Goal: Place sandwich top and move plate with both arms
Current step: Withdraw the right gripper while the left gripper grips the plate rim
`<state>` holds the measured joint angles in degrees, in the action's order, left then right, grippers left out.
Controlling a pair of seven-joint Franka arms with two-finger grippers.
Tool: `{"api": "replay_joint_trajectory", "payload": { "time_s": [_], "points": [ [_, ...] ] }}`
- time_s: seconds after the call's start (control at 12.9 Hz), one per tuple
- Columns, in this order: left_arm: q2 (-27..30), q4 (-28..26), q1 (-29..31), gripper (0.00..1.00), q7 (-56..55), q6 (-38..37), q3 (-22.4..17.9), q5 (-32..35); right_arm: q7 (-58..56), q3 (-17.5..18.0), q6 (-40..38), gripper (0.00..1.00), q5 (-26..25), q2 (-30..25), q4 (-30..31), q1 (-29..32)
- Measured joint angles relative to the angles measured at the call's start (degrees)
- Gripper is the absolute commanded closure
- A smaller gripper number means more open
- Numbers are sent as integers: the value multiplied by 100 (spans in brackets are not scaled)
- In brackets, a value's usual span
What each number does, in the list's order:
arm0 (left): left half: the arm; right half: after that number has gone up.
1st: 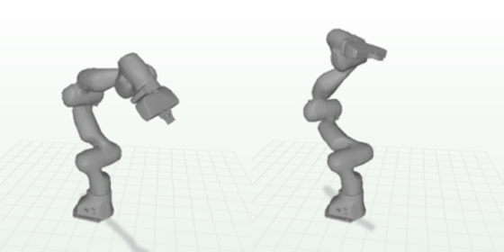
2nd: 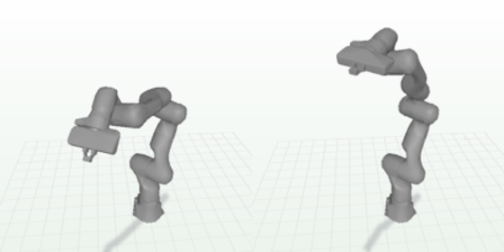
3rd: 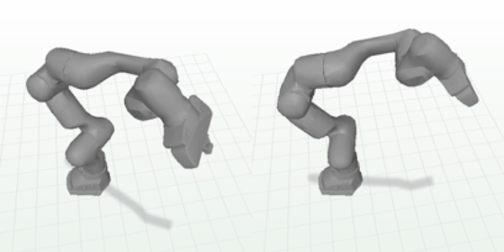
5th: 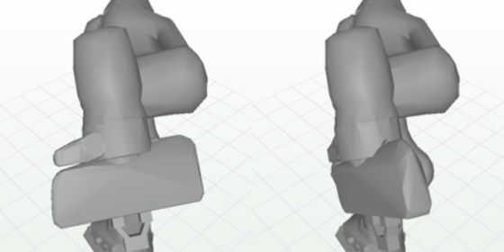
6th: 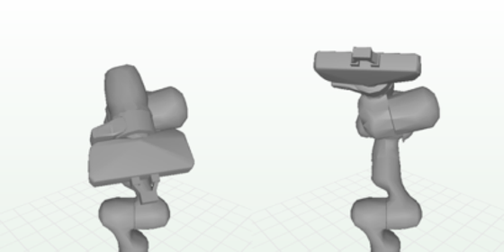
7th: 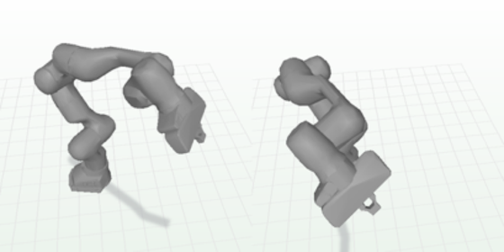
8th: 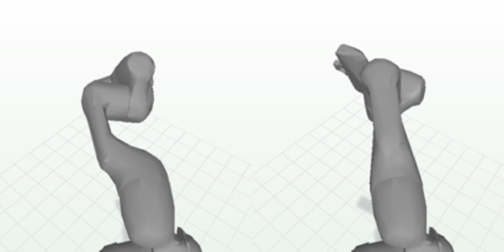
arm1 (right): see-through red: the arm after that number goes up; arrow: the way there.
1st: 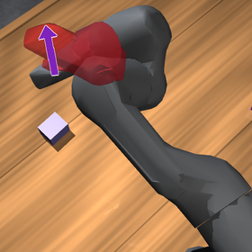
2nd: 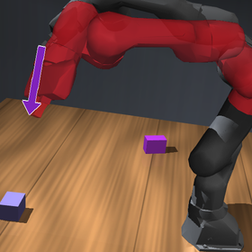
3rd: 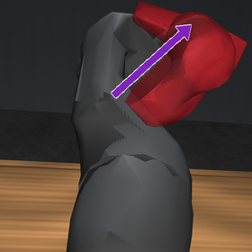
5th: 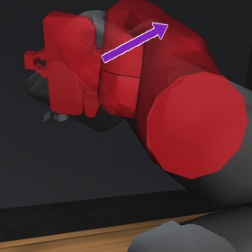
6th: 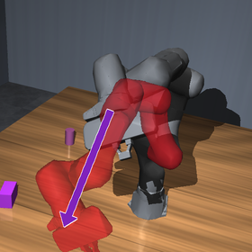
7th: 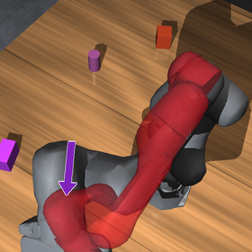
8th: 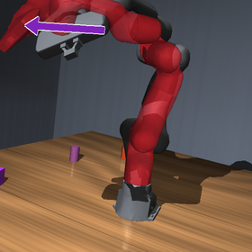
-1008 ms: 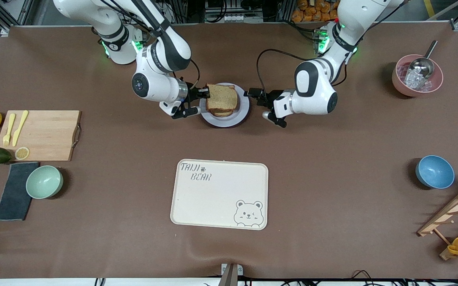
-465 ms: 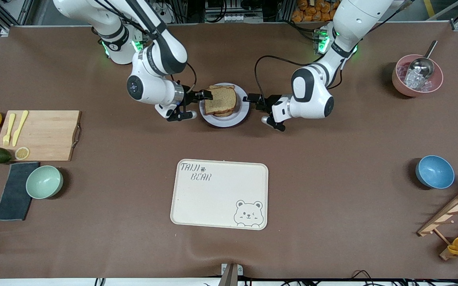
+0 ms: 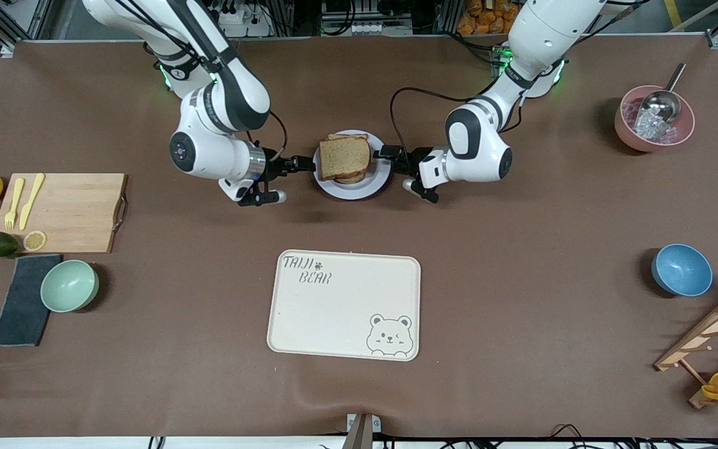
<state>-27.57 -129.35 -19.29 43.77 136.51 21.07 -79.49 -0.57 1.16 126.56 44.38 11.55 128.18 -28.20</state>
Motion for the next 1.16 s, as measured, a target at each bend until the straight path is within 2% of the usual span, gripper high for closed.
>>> {"api": "replay_joint_trajectory", "payload": {
  "time_s": [0.39, 0.7, 0.78, 1.01, 1.09, 1.16],
  "points": [
    [-10, 9, -13, 0, 12, 26, -3, 0, -5, -47, -500, 0, -1025, -79, -70, 1008],
    [-20, 11, -68, 0, 12, 26, 4, -1, -104, -69, -1379, 0, -1857, -80, -324, 2014],
    [-36, 11, -71, 12, 12, 26, 4, -1, -104, -70, -1532, 0, -2068, -81, -437, 2194],
    [-126, 13, -71, 84, 103, 28, 4, -46, -104, -72, -1585, 0, -2735, -89, -694, 2639],
    [-164, 14, -73, 98, 283, 28, 4, -229, -104, -69, -1595, 0, -2897, -92, -863, 2797],
    [-208, 13, -82, 100, 552, 29, 5, -473, -106, -68, -1702, 0, -2980, -99, -1079, 2944]
  ]
}}
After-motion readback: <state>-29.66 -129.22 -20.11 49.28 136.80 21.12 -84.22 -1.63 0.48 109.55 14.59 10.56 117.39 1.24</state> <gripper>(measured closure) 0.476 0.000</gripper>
